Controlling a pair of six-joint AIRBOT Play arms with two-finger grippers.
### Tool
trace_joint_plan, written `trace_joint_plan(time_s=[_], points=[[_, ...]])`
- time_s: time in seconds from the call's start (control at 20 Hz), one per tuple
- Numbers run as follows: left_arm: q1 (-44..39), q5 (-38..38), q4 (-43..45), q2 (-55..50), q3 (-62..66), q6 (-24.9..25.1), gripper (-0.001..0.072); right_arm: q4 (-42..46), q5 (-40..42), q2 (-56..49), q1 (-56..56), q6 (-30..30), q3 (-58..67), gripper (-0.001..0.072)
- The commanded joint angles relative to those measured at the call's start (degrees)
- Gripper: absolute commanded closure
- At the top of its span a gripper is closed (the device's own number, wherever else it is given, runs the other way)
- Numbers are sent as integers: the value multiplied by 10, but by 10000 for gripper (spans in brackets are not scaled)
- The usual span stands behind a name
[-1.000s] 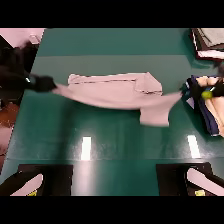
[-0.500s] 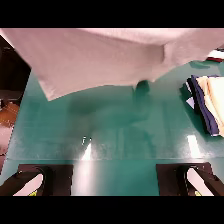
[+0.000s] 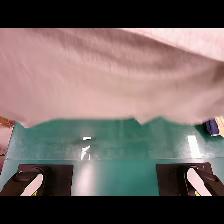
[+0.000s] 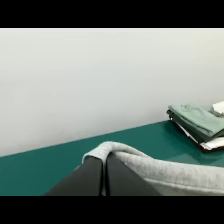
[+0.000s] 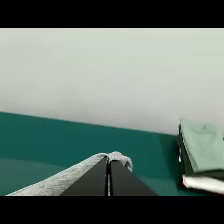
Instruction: Fold the shirts.
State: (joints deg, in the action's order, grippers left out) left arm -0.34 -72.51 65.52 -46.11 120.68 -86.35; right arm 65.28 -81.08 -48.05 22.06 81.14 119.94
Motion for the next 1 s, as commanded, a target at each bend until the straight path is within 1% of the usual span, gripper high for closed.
trace_joint_plan(time_s=[0.0, 0.1, 0.2, 0.25, 0.35, 0.45, 0.55, 0.65, 0.75, 0.95], points=[[0, -31, 30, -3, -115, -5, 685, 22, -108, -60, -1, 26, 9, 706], [0, -53, 35, -35, -211, -3, 685, 18, -135, -106, -5, 28, -53, 706], [0, -67, 35, -82, -291, -1, 685, 22, -161, -163, -32, 29, -112, 706], [0, -66, 35, -113, -329, 1, 685, 27, -167, -196, -51, 29, -138, 706], [0, -55, 35, -174, -386, 22, 684, 58, -155, -257, -90, 29, -181, 706], [0, -26, 36, -242, -405, 42, 685, 90, -116, -317, -123, 29, -210, 706], [0, 28, 35, -298, -405, 65, 685, 98, -54, -372, -144, 29, -225, 706], [0, 96, 35, -337, -405, 69, 685, 98, 16, -418, -158, 29, -228, 706], [0, 164, 35, -361, -406, 69, 684, 98, 87, -452, -168, 31, -228, 706], [0, 284, 35, -378, -406, 69, 685, 98, 211, -480, -173, 70, -228, 706]])
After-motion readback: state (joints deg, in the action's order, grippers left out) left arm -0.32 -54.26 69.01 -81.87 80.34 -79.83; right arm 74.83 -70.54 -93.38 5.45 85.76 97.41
